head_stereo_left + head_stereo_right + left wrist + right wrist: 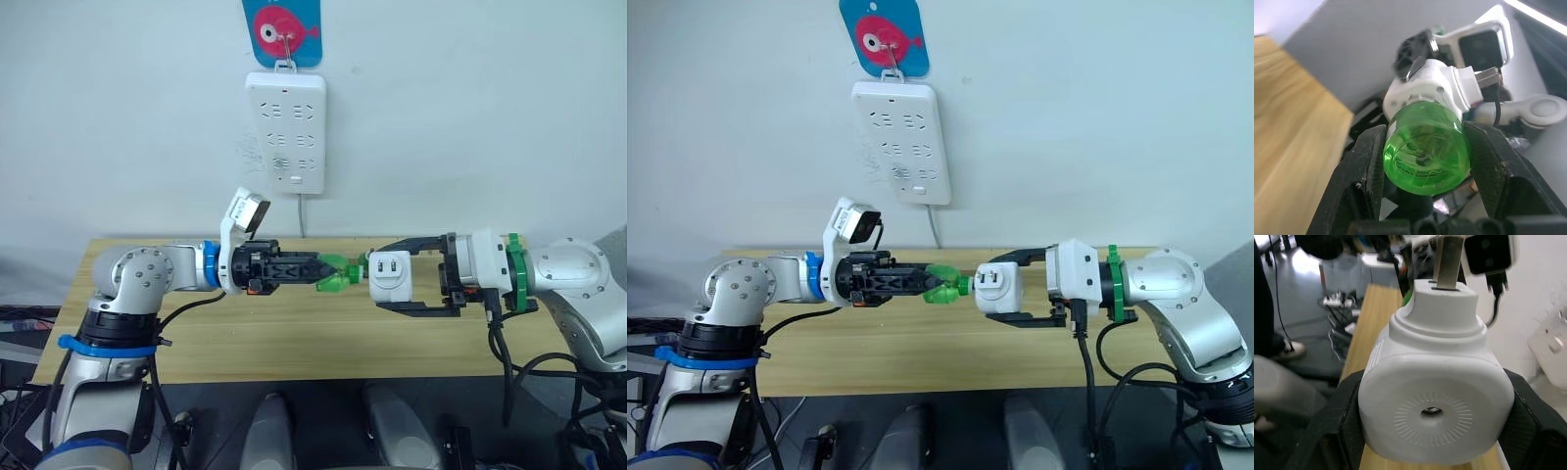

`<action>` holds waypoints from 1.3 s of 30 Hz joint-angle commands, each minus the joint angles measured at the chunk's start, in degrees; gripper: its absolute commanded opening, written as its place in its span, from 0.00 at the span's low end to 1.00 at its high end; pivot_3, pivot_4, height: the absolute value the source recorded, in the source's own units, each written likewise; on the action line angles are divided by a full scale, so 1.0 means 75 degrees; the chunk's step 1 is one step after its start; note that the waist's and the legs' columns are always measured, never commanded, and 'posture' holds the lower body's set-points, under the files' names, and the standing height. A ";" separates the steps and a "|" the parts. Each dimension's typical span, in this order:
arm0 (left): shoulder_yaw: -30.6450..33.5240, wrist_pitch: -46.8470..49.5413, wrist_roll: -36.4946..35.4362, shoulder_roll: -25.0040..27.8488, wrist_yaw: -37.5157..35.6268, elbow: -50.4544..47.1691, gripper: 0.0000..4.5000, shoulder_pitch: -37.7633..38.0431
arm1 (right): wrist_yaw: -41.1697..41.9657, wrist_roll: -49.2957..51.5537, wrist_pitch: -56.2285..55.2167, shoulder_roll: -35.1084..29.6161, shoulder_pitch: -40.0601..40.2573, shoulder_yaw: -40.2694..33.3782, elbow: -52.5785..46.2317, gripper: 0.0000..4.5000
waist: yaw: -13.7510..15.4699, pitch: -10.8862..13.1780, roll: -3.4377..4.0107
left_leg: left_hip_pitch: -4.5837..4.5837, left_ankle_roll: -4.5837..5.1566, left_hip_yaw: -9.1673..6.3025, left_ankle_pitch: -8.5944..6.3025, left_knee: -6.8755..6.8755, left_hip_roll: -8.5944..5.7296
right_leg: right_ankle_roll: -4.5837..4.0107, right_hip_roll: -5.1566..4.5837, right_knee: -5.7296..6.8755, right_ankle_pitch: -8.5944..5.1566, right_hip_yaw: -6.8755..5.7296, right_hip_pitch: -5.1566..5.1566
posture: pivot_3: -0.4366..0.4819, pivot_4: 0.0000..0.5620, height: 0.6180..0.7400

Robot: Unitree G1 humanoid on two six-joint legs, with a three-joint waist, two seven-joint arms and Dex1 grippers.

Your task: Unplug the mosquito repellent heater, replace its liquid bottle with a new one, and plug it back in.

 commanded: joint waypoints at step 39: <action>0.0173 -0.0603 -0.0114 -0.0037 -0.0276 -0.1175 0.50 0.0389 | -0.4339 0.9580 0.8806 -0.1319 -0.1345 -0.1356 0.1281 0.68 | -0.0001 0.0004 -0.0003 | -0.0002 0.0003 0.0008 -0.0002 -0.0002 0.0002 | 0.0000 0.0003 -0.0010 0.0000 0.0010 0.0002 | 0.27 0.44 0.91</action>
